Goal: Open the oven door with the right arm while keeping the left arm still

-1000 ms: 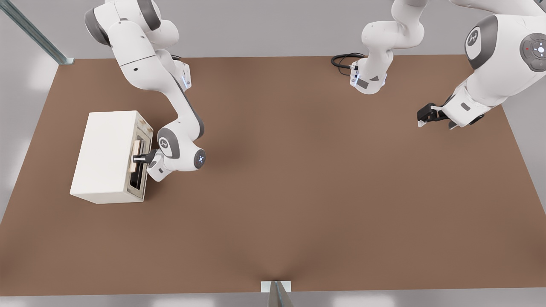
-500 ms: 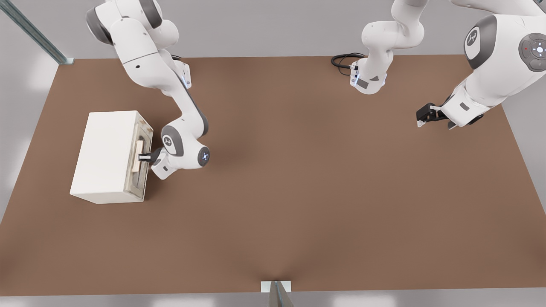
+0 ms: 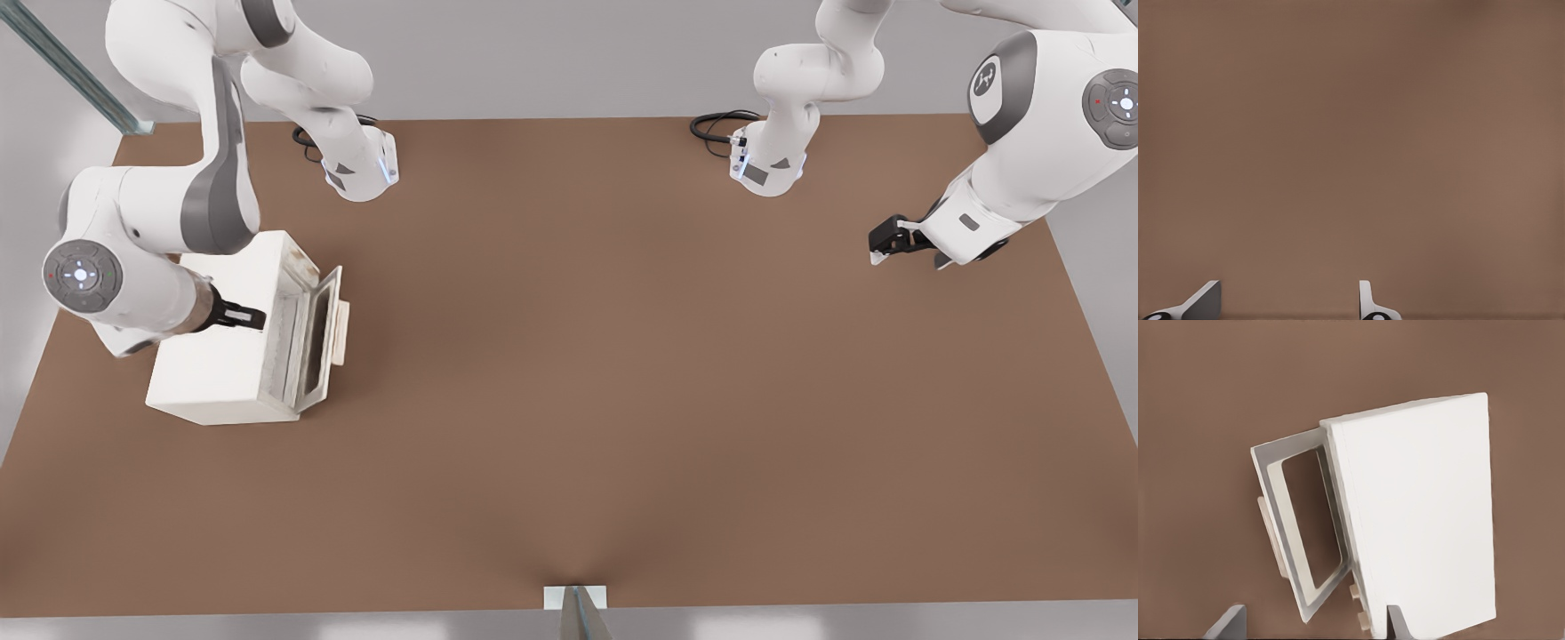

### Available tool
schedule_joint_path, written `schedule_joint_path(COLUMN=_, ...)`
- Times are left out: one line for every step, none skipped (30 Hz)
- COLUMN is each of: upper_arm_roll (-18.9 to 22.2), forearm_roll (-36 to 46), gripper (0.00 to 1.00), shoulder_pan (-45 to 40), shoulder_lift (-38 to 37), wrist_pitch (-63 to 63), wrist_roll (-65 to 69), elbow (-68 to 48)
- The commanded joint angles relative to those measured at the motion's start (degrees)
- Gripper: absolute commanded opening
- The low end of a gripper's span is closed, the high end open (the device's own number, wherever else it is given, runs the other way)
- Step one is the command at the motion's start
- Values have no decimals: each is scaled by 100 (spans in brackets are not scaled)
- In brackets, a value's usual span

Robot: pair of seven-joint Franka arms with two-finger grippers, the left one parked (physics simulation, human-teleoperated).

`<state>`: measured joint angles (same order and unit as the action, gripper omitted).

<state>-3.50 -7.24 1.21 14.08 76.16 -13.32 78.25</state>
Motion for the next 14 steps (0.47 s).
schedule_joint_path(upper_arm_roll=16, forearm_roll=425, gripper=100, shoulder_pan=2, shoulder_lift=-160, wrist_pitch=-31, wrist_roll=1964, elbow=67)
schedule_joint_path(upper_arm_roll=25, forearm_roll=425, gripper=100, shoulder_pan=-6, shoulder_lift=-239, wrist_pitch=39, wrist_roll=1964, elbow=181)
schedule_joint_path(upper_arm_roll=25, forearm_roll=425, gripper=100, shoulder_pan=-7, shoulder_lift=-266, wrist_pitch=39, wrist_roll=1964, elbow=217)
schedule_joint_path(upper_arm_roll=33, forearm_roll=425, gripper=100, shoulder_pan=-15, shoulder_lift=-301, wrist_pitch=48, wrist_roll=1964, elbow=261)
schedule_joint_path(upper_arm_roll=42, forearm_roll=417, gripper=100, shoulder_pan=-15, shoulder_lift=-327, wrist_pitch=56, wrist_roll=1964, elbow=296)
schedule_joint_path(upper_arm_roll=51, forearm_roll=417, gripper=100, shoulder_pan=-15, shoulder_lift=-336, wrist_pitch=83, wrist_roll=1964, elbow=314)
schedule_joint_path(upper_arm_roll=60, forearm_roll=425, gripper=100, shoulder_pan=-15, shoulder_lift=-345, wrist_pitch=83, wrist_roll=1964, elbow=314)
schedule_joint_path(upper_arm_roll=68, forearm_roll=417, gripper=100, shoulder_pan=-15, shoulder_lift=-345, wrist_pitch=83, wrist_roll=1964, elbow=314)
schedule_joint_path(upper_arm_roll=77, forearm_roll=417, gripper=100, shoulder_pan=-15, shoulder_lift=-345, wrist_pitch=118, wrist_roll=1964, elbow=349)
schedule_joint_path(upper_arm_roll=77, forearm_roll=425, gripper=100, shoulder_pan=-15, shoulder_lift=-363, wrist_pitch=127, wrist_roll=1964, elbow=358)
schedule_joint_path(upper_arm_roll=77, forearm_roll=425, gripper=100, shoulder_pan=-15, shoulder_lift=-363, wrist_pitch=127, wrist_roll=1964, elbow=384)
schedule_joint_path(upper_arm_roll=77, forearm_roll=425, gripper=100, shoulder_pan=-15, shoulder_lift=-380, wrist_pitch=162, wrist_roll=1964, elbow=393)
schedule_joint_path(upper_arm_roll=77, forearm_roll=425, gripper=100, shoulder_pan=-15, shoulder_lift=-380, wrist_pitch=162, wrist_roll=1964, elbow=401)
schedule_joint_path(upper_arm_roll=77, forearm_roll=417, gripper=100, shoulder_pan=-15, shoulder_lift=-380, wrist_pitch=171, wrist_roll=1964, elbow=401)
